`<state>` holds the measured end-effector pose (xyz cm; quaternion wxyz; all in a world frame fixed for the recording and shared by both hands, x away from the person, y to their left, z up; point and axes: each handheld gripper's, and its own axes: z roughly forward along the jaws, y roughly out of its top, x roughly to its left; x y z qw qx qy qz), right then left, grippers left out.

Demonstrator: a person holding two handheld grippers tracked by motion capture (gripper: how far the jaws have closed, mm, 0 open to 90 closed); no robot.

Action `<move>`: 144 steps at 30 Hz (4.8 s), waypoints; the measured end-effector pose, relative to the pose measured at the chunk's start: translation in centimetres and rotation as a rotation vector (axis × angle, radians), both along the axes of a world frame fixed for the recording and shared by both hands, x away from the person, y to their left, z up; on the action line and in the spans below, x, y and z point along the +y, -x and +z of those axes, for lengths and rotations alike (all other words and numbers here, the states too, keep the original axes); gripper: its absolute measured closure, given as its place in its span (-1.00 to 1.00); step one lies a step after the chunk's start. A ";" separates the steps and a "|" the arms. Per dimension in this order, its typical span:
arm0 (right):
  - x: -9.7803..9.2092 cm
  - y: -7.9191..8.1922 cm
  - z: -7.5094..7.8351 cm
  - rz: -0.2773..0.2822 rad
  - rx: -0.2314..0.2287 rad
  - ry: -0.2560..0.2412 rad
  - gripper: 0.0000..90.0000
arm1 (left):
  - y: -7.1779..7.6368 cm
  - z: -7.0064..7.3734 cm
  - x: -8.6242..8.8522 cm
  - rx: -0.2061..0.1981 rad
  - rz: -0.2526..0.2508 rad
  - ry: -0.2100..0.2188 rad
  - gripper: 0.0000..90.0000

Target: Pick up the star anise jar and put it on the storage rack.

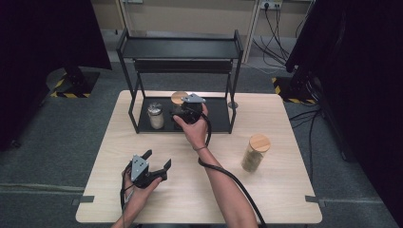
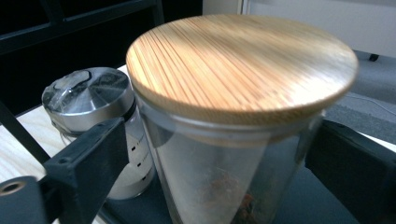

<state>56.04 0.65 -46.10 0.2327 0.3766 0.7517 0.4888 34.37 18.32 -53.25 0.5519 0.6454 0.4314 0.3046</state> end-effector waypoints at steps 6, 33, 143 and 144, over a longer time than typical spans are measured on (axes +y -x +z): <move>-0.5 0.2 0.0 0.011 0.014 -0.014 -0.93 | 0.0 0.0 0.0 0.000 0.000 -0.002 -0.74; -2.0 2.4 0.3 0.036 0.007 -0.037 -0.96 | 0.0 0.0 0.0 -0.003 0.003 0.000 -0.74; -8.5 9.2 -1.9 0.099 0.051 -0.064 -0.96 | 0.1 0.0 -0.1 -0.006 0.010 -0.002 -0.75; -8.6 9.2 -1.8 0.100 0.052 -0.065 -0.96 | 0.1 0.0 -0.1 -0.006 0.010 -0.002 -0.75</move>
